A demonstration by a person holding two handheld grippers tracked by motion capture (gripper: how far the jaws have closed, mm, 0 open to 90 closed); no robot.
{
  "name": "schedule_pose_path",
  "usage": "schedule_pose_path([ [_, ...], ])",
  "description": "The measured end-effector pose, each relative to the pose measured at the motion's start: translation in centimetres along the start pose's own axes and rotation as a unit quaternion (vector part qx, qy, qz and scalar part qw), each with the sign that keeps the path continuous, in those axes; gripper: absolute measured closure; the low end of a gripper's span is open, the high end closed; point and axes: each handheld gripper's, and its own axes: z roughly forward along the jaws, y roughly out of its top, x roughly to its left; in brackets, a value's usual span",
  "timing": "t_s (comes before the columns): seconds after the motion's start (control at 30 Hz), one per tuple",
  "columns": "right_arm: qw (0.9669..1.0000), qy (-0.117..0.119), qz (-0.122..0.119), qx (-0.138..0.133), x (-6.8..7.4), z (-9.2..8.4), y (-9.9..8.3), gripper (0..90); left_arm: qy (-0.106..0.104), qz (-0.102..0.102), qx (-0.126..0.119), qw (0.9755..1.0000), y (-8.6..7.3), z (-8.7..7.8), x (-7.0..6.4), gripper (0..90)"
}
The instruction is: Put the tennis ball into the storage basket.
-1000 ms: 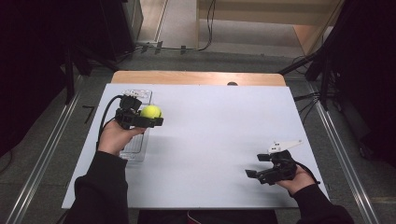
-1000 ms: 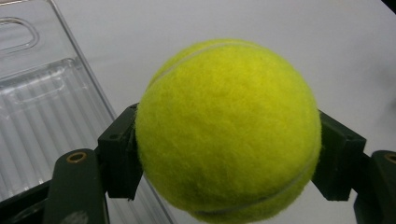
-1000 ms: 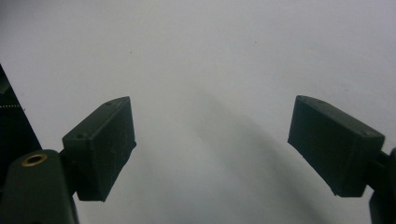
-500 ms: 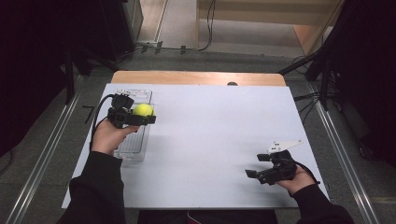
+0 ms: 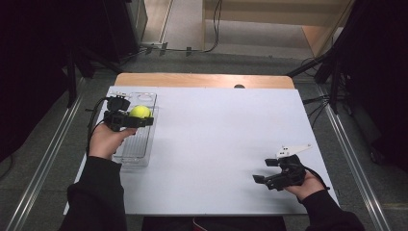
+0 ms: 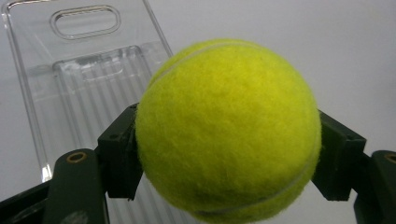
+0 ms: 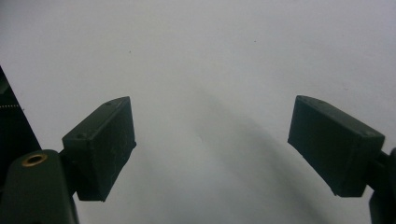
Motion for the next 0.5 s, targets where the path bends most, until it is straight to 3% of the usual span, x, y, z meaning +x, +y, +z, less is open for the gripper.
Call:
schedule_pose_path([
  [0.13, 1.0000, 0.000, 0.000, 0.000, 0.00, -0.01, 0.00, 12.9, 0.017, -0.006, -0.011, 0.9998, -0.07, -0.15, 0.35, 26.2],
  [0.5, 1.0000, -0.001, 0.001, 0.001, 0.00, 0.00, -0.01, 12.9, 0.040, -0.022, -0.025, 0.9987, -0.40, 0.00, 1.05, 26.2],
])
